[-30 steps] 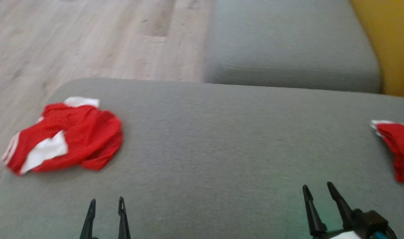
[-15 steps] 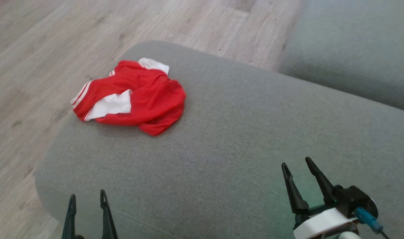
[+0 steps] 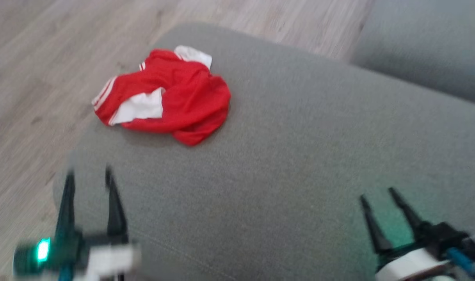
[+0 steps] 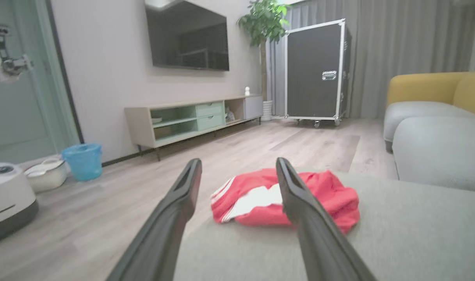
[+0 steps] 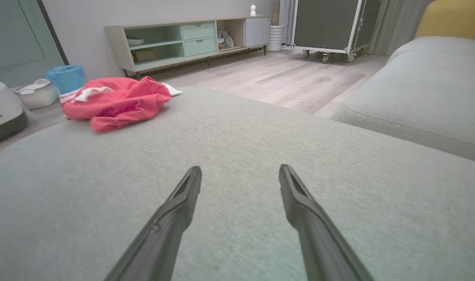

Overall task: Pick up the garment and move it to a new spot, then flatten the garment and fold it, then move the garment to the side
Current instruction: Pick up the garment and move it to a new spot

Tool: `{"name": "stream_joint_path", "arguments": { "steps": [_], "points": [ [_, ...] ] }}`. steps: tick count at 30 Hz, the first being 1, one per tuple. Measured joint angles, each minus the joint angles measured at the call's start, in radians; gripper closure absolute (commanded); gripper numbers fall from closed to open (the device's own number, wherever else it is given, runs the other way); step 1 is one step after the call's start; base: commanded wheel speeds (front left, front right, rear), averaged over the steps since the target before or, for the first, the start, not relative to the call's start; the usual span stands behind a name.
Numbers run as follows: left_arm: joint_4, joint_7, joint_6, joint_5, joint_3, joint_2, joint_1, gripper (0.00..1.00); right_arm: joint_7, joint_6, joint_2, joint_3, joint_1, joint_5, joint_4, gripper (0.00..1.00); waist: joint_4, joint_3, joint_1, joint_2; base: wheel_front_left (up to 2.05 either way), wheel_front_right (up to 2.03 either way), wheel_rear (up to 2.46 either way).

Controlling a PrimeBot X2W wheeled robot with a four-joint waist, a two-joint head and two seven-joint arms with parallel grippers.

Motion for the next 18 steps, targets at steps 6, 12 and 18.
{"name": "stream_joint_path", "arguments": {
  "steps": [6, 12, 18],
  "points": [
    [0.221, 0.03, -0.1, -0.002, -0.033, 0.015, -0.394, 0.0, 0.0, 0.0, -0.147, -0.015, -0.006, -0.017, -0.041, 0.0, 0.003, 0.127, 0.0005, 0.0, 0.0, 0.0, 0.0],
    [0.588, 0.294, -0.17, -0.081, -0.025, 0.014, -0.825, 0.0, 0.0, 0.0, -0.266, 0.002, -0.088, -0.017, -0.083, 0.0, -0.016, 0.255, 0.0006, 0.0, 0.0, 0.0, 0.0],
    [0.997, 0.495, -0.219, -0.183, 0.036, 0.016, -1.059, 0.0, -0.004, 0.0, -0.331, 0.013, -0.154, -0.004, -0.128, 0.0, -0.088, 0.364, 0.0003, -0.0001, 0.0, 0.0, 0.0]
  ]
}}
